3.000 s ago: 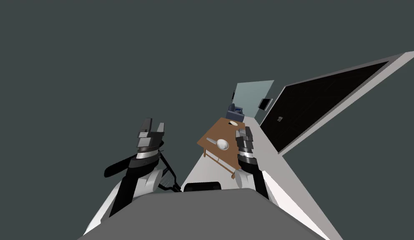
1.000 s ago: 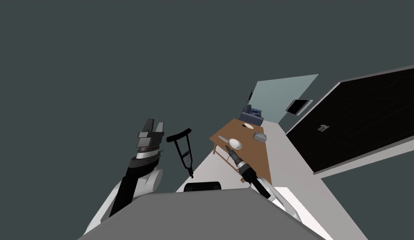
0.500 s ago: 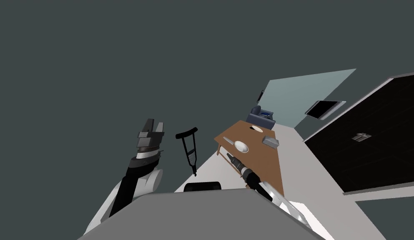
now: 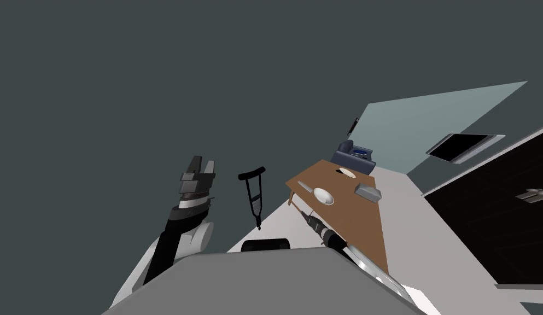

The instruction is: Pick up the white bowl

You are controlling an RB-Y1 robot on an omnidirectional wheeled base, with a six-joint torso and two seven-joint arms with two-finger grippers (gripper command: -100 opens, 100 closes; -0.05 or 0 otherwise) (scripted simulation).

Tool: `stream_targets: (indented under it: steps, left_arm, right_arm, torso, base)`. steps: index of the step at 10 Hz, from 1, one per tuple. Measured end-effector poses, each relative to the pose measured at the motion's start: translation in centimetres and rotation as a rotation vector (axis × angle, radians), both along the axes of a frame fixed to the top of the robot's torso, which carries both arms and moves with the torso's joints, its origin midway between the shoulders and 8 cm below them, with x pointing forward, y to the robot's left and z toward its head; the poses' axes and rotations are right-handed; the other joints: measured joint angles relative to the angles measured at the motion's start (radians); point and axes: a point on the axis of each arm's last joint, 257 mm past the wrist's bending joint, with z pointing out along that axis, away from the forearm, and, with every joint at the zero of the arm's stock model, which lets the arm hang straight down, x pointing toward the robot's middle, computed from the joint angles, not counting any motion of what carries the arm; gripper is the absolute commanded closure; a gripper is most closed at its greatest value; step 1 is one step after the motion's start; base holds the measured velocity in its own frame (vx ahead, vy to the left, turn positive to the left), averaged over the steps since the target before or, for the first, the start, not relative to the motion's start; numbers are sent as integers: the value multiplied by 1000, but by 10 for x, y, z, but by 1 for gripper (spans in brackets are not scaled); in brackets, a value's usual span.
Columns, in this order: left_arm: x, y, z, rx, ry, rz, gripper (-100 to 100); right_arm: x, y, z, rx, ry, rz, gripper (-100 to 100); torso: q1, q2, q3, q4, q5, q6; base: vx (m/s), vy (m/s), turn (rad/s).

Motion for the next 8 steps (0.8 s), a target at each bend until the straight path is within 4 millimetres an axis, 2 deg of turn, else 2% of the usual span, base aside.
stream_targets:
  steps: [1, 2, 4, 5, 6, 7, 8]
  left_arm:
    - [0, 0, 0, 0, 0, 0, 0]
    - [0, 0, 0, 0, 0, 0, 0]
    - [0, 0, 0, 0, 0, 0, 0]
    - [0, 0, 0, 0, 0, 0, 0]
    - [0, 0, 0, 0, 0, 0, 0]
    - [0, 0, 0, 0, 0, 0, 0]
    - [0, 0, 0, 0, 0, 0, 0]
  right_arm:
    - [-7, -12, -16, -57, 40, 10, -100]
    - [-27, -30, -31, -135, 95, 25, -100]
    - [-48, -62, -54, -243, 170, 40, -100]
    - [-54, -70, -61, -277, 193, 45, -100]
    - [-70, -81, -70, -332, 231, 58, -100]
    - [-92, -100, -76, -407, 282, 82, -100]
    - [-99, -112, -81, -449, 307, 89, -100]
  torso:
    - [0, 0, 0, 0, 0, 0]
    - [1, 0, 0, 0, 0, 0]
    - [0, 0, 0, 0, 0, 0]
    - [0, 0, 0, 0, 0, 0]
    - [0, 0, 0, 0, 0, 0]
    - [-1, -1, 0, 0, 0, 0]
    - [-1, -1, -1, 0, 0, 1]
  base:
    - [1, 32, 359]
    - [3, 17, 113]
    - [5, 14, 168]
    - [10, 9, 196]
    - [16, 9, 409]
    - [16, -7, 106]
    - [17, 2, 153]
